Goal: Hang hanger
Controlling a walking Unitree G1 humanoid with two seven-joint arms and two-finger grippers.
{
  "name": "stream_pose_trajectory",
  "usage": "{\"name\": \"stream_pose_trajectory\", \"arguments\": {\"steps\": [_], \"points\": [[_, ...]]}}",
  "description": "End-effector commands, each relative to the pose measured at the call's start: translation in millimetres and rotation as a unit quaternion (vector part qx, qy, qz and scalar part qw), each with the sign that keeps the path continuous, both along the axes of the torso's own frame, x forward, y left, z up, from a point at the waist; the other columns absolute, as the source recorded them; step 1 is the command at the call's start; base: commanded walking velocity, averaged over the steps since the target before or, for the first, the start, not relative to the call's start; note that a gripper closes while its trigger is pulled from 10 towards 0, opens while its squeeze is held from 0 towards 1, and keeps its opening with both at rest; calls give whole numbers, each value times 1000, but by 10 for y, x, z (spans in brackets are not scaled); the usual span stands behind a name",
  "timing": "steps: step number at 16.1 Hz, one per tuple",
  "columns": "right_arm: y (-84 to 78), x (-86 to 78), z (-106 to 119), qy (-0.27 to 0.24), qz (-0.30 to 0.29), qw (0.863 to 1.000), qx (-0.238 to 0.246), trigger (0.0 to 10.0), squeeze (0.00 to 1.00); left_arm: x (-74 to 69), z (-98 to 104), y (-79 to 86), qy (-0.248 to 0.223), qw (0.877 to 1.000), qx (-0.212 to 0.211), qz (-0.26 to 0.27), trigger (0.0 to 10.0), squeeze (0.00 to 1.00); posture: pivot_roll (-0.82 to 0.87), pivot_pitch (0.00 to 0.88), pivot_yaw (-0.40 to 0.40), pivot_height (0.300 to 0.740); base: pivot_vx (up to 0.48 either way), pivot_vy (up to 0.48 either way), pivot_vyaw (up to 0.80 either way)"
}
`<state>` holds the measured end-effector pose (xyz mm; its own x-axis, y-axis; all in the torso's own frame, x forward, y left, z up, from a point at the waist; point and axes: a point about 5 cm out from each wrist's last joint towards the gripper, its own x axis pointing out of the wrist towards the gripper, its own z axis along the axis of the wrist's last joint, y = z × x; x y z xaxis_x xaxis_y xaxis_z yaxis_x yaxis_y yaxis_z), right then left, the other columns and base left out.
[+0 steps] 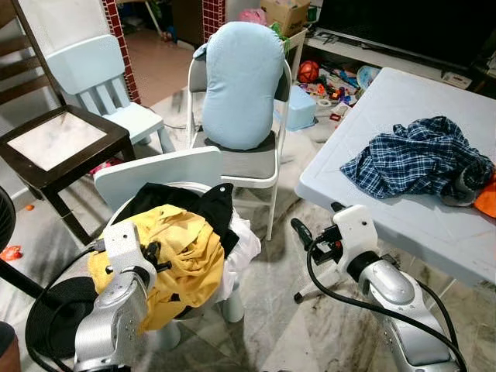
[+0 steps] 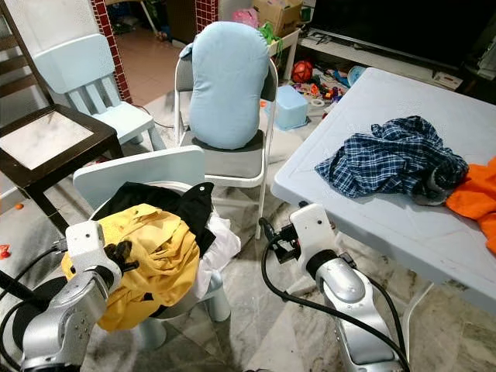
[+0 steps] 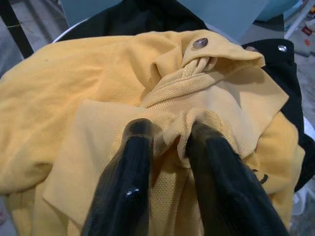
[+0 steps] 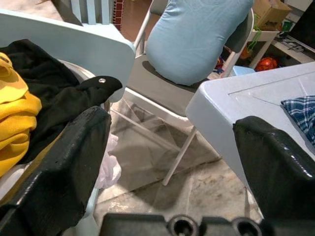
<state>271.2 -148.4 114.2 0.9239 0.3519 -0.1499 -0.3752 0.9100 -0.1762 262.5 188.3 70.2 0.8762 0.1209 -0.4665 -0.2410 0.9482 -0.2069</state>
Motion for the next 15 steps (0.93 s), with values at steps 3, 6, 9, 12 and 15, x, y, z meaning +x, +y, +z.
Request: {"name": "stream_pose_trajectory", "arguments": {"steps": [3,6,9,12,15], "points": [[0,33,-11,4,3,1000,-6,10000,0,-66,101,-75,-4,1000,-15,-4,10000,1000,11,88,-70,740,0,0,0],[-1,40,-9,4,4,1000,-7,10000,0,-194,118,-141,14,999,-38,-3,10000,1000,12,91,-68,740,0,0,0],[-4,44,-16,5,5,1000,-9,10000,0,-234,155,-221,8,996,-83,17,10000,1000,15,89,-70,740,0,0,0],[4,59,-11,3,7,1000,-8,10000,0,-196,118,-172,4,995,-88,37,10000,1000,12,89,-71,740,0,0,0],[10,58,-9,3,8,1000,-9,10000,0,-111,47,-176,16,995,-90,37,10000,0,6,90,-69,740,0,0,0]]}}
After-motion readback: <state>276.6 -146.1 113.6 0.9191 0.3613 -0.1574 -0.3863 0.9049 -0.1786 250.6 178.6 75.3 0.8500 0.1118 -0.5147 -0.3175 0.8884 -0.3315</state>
